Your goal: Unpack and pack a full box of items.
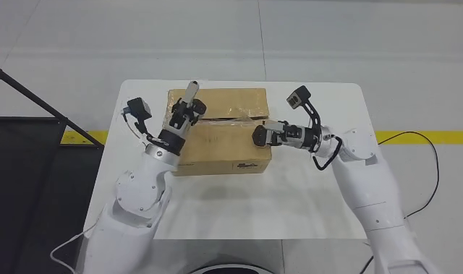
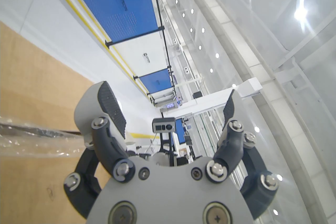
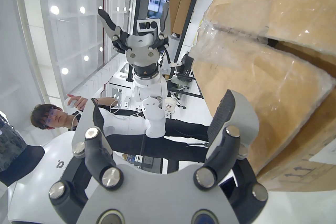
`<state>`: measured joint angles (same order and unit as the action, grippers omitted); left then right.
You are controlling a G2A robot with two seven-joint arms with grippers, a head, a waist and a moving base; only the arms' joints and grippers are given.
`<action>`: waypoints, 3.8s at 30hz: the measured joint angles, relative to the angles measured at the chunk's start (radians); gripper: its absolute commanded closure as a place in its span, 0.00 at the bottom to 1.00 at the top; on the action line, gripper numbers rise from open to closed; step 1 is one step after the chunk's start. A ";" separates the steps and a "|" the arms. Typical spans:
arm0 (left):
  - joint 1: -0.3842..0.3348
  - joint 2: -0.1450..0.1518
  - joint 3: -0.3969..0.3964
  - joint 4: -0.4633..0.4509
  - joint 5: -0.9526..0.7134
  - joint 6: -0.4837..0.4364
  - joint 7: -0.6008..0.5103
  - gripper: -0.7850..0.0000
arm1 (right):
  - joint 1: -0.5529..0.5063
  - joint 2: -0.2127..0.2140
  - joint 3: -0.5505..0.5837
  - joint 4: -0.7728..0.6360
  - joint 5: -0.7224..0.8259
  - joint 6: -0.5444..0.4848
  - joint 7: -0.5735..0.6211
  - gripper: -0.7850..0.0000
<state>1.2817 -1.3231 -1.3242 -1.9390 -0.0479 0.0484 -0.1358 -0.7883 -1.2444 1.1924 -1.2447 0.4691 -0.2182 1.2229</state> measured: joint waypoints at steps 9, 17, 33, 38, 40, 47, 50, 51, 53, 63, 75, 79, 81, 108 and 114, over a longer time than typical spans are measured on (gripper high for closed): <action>-0.051 0.008 -0.012 0.038 -0.062 0.052 -0.211 0.00 | 0.017 -0.005 -0.038 0.028 -0.001 0.038 -0.029 0.00; -0.049 0.011 -0.019 0.041 -0.036 0.055 -0.181 0.00 | 0.039 -0.011 -0.068 0.038 -0.004 0.071 -0.069 0.00; -0.175 -0.013 0.127 0.169 0.062 0.111 -0.108 0.00 | 0.099 -0.030 -0.111 0.088 0.033 0.058 -0.124 0.00; -0.172 -0.014 0.129 0.160 0.062 0.107 -0.102 0.00 | 0.118 -0.036 -0.120 0.092 0.046 0.055 -0.138 0.00; -0.168 -0.015 0.127 0.153 0.062 0.103 -0.093 0.00 | 0.127 -0.039 -0.124 0.092 0.049 0.054 -0.146 0.00; -0.159 -0.021 0.126 0.143 0.051 0.089 -0.043 0.00 | 0.156 -0.047 -0.132 0.104 0.051 0.053 -0.182 0.00; -0.155 -0.025 0.130 0.144 0.046 0.075 -0.004 0.00 | 0.171 -0.050 -0.135 0.118 0.049 0.055 -0.203 0.00; -0.155 -0.027 0.132 0.146 0.042 0.069 0.010 0.00 | 0.178 -0.052 -0.137 0.125 0.043 0.055 -0.215 0.00; -0.157 -0.030 0.136 0.152 0.038 0.062 0.025 0.00 | 0.187 -0.054 -0.140 0.137 0.033 0.055 -0.233 0.00; -0.156 -0.041 0.170 0.194 0.053 0.037 0.061 0.00 | 0.201 -0.057 -0.130 0.190 -0.012 0.018 -0.321 0.00; -0.062 -0.034 0.073 0.073 -0.013 -0.028 0.057 0.00 | -0.003 -0.001 0.009 -0.143 -0.319 -0.061 -0.512 0.00; 0.002 -0.027 -0.001 0.010 -0.051 -0.060 0.051 0.00 | -0.116 0.013 0.048 -0.335 -0.474 0.021 -0.637 0.00; 0.047 -0.022 -0.048 -0.025 -0.077 -0.088 0.045 0.00 | -0.139 0.015 0.049 -0.393 -0.508 0.044 -0.651 0.00; 0.543 -0.002 -0.482 -0.069 -0.480 -0.520 -0.168 0.00 | 0.291 -0.027 -0.245 -0.291 -0.973 0.538 -0.278 0.00; 0.540 -0.001 -0.488 -0.035 -0.511 -0.518 -0.198 0.00 | 0.500 -0.074 -0.409 -0.127 -1.019 0.581 -0.047 0.00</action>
<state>1.8218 -1.3240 -1.8126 -1.9735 -0.5590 -0.4693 -0.3342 -0.2881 -1.3179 0.7831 -1.3718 -0.5503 0.3633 1.1755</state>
